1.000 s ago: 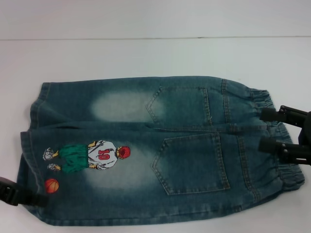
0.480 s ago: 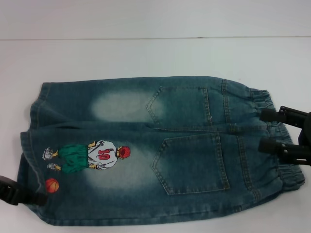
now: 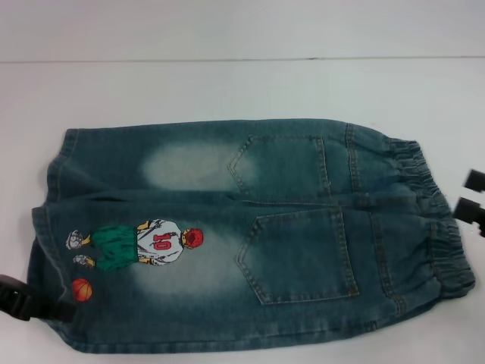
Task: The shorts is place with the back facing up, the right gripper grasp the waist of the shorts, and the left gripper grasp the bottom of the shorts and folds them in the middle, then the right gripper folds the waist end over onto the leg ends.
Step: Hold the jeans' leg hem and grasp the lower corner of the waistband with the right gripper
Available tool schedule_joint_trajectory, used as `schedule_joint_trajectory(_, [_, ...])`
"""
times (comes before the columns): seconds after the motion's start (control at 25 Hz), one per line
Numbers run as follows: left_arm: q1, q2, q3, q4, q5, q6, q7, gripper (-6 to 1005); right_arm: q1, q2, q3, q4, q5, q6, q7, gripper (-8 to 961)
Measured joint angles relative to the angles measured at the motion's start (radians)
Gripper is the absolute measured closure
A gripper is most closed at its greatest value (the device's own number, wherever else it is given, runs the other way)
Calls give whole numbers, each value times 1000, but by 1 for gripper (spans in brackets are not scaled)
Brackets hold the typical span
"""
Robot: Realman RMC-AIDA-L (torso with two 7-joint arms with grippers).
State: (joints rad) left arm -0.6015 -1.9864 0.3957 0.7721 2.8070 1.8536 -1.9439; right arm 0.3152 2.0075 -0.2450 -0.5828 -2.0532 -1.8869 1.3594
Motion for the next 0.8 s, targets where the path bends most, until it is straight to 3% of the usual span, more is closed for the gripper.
schedule_joint_trajectory(0.4, [-1, -5, -4, -2, -1, 4, 0, 996, -99, -9, 14, 0, -17, 104, 174, 49])
schedule_joint_trajectory(0.8, [-3, -8, -8, -2, -10, 10, -2, 997, -91, -27, 4, 1, -60, 136, 369, 50])
